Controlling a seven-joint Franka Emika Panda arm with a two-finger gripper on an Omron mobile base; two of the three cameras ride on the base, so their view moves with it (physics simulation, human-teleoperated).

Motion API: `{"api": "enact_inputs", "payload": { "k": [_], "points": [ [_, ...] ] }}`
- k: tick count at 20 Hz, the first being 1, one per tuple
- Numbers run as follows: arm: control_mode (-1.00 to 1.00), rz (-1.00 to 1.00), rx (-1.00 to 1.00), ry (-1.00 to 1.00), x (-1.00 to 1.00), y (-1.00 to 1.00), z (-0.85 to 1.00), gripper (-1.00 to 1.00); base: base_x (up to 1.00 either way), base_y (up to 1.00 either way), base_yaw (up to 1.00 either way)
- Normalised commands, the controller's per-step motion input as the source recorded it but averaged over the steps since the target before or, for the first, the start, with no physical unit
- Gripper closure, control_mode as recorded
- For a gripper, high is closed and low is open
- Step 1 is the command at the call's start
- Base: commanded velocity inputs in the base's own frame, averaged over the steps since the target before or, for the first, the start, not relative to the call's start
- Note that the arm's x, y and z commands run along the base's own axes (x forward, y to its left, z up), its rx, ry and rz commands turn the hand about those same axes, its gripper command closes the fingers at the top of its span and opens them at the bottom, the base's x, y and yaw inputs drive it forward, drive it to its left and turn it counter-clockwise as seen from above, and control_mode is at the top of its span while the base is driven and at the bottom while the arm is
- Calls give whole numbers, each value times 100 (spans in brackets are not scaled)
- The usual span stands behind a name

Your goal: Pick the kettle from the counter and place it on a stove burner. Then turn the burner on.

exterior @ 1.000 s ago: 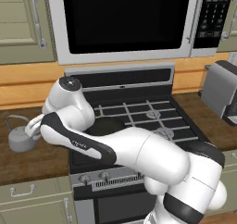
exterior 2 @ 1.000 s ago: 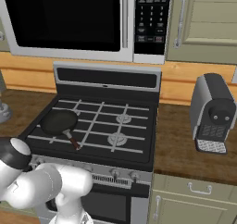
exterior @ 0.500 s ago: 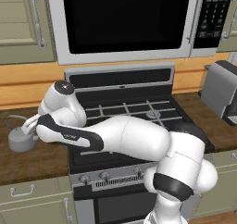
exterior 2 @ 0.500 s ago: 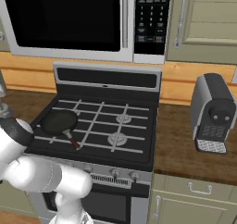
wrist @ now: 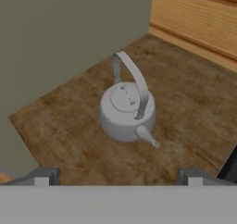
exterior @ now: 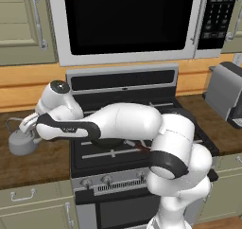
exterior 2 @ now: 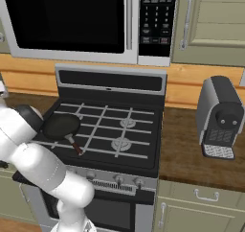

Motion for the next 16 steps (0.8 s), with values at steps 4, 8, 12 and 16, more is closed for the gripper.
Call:
{"api": "enact_inputs", "payload": {
  "k": [4, 8, 12, 16],
  "points": [
    [-100, 0, -1, 2, 11, 0, -4, -100, 0, 0, 0],
    [-100, 0, -2, 0, 15, 0, -23, -100, 0, 0, 0],
    [-100, 0, -1, 0, 20, 9, -19, -100, 0, 0, 0],
    [-100, 0, 0, 0, 17, 29, -19, -100, 0, 0, 0]
  ]
}}
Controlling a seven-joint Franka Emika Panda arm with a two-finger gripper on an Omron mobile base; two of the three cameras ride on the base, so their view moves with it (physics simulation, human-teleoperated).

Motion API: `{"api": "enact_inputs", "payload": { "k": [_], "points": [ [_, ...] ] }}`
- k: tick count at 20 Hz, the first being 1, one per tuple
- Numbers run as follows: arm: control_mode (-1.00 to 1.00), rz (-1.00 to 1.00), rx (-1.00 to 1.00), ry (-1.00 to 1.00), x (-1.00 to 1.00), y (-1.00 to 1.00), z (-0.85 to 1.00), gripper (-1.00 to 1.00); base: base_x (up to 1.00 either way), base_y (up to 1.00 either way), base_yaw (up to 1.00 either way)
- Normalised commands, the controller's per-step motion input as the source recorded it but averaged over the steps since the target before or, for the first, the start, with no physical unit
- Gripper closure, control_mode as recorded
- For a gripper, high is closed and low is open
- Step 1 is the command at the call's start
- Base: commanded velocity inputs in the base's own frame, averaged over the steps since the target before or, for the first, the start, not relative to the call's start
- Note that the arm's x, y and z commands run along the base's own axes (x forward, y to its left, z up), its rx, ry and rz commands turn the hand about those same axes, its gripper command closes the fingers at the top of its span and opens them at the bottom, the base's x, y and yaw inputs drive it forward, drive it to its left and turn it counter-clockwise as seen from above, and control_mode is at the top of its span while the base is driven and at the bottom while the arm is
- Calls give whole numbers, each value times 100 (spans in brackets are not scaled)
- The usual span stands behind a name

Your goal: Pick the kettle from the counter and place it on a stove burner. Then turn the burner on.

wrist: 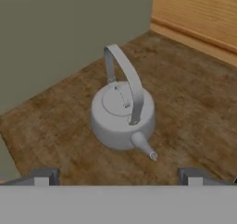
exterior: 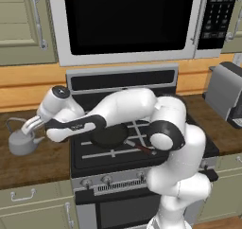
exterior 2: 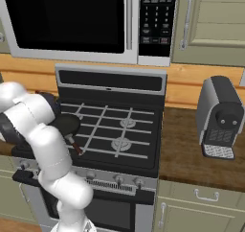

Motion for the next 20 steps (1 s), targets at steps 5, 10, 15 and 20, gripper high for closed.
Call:
{"api": "enact_inputs", "payload": {
  "k": [5, 10, 15, 20],
  "points": [
    [-100, 0, 0, 0, 17, 42, 0, -100, 0, 0, 0],
    [-100, -3, 0, 0, 8, 24, 1, -100, 0, 0, 0],
    [-100, -4, -3, 4, 7, 38, 24, -100, 0, 0, 0],
    [-100, 0, 0, 2, 12, 4, 1, -100, 0, 0, 0]
  ]
}}
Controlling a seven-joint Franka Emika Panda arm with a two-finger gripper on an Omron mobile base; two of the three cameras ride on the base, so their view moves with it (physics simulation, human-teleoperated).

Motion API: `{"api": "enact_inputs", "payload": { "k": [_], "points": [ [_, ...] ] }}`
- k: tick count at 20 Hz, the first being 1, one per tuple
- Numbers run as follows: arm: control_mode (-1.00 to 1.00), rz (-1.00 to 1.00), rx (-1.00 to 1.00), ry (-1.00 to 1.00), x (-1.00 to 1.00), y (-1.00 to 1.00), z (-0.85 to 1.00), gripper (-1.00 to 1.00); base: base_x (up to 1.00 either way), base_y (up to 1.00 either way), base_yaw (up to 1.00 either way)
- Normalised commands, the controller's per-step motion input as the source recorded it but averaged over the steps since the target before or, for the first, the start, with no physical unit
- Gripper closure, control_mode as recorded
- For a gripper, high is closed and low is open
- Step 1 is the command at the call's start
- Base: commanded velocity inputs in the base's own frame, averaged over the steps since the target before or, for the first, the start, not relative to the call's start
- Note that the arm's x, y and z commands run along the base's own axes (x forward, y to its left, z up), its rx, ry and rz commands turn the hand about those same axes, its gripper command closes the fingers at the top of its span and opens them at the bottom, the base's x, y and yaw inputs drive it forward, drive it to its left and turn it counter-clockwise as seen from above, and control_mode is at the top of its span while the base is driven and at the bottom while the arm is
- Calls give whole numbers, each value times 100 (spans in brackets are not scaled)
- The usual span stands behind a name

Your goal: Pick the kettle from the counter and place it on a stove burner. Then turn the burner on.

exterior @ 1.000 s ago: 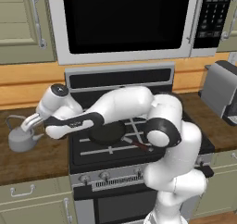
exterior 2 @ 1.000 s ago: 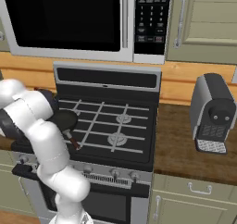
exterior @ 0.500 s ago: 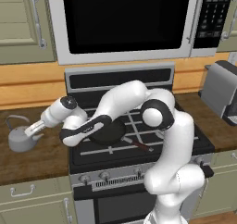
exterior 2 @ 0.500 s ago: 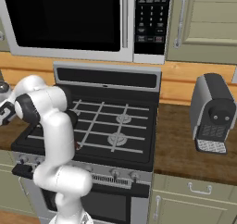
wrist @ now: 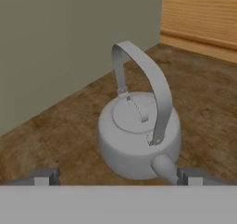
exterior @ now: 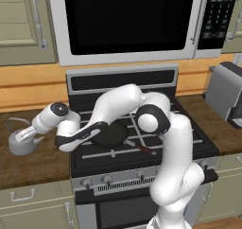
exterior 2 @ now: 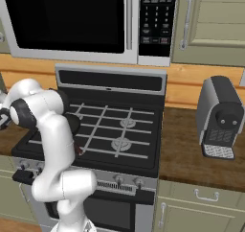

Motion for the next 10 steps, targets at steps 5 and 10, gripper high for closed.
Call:
{"api": "enact_inputs", "payload": {
  "k": [5, 10],
  "points": [
    [-100, 0, 1, 0, 30, -7, 3, -100, 0, 0, 0],
    [-100, -2, 3, 9, 40, -2, 25, -100, 0, 0, 0]
  ]
}}
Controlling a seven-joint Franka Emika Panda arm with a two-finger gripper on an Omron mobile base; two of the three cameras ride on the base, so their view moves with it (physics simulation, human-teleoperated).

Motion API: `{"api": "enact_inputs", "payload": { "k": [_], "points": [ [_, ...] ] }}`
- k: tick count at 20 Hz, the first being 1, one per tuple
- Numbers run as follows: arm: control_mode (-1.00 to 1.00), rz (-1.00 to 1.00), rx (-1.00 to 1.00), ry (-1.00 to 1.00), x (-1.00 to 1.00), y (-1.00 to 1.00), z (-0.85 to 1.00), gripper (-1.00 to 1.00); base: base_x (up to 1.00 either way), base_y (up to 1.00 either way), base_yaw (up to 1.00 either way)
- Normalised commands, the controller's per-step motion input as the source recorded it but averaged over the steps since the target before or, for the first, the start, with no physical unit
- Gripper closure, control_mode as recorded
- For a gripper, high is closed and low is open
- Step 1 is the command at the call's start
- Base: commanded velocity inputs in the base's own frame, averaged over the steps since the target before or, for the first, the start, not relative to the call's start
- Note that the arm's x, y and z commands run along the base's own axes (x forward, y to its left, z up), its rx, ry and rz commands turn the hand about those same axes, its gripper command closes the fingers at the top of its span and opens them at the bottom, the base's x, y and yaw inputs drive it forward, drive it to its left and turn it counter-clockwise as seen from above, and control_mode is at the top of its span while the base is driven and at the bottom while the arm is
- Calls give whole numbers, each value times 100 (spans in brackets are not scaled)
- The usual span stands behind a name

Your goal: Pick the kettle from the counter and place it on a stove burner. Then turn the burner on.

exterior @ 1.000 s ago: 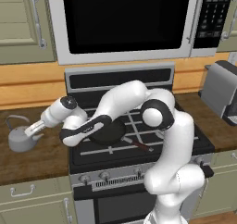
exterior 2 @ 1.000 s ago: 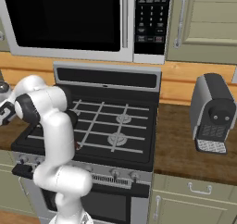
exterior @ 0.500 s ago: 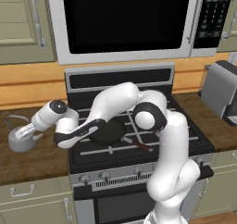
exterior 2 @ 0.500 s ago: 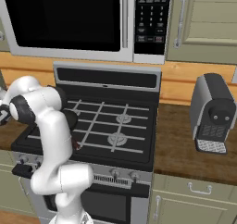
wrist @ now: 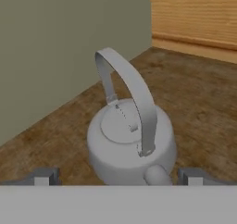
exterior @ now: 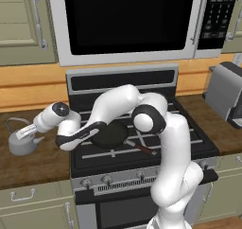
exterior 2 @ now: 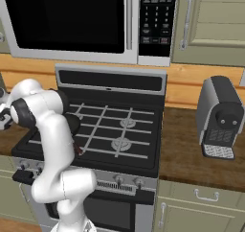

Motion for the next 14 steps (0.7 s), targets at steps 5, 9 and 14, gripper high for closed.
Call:
{"api": "enact_inputs", "payload": {
  "k": [5, 9, 14],
  "points": [
    [-100, 0, 0, 6, 10, 0, 3, -100, 0, 0, 0],
    [-100, 0, 0, 0, 36, 0, 0, -100, 0, 0, 0],
    [-100, 0, 0, 4, 32, 1, 0, -100, 0, 0, 0]
  ]
}}
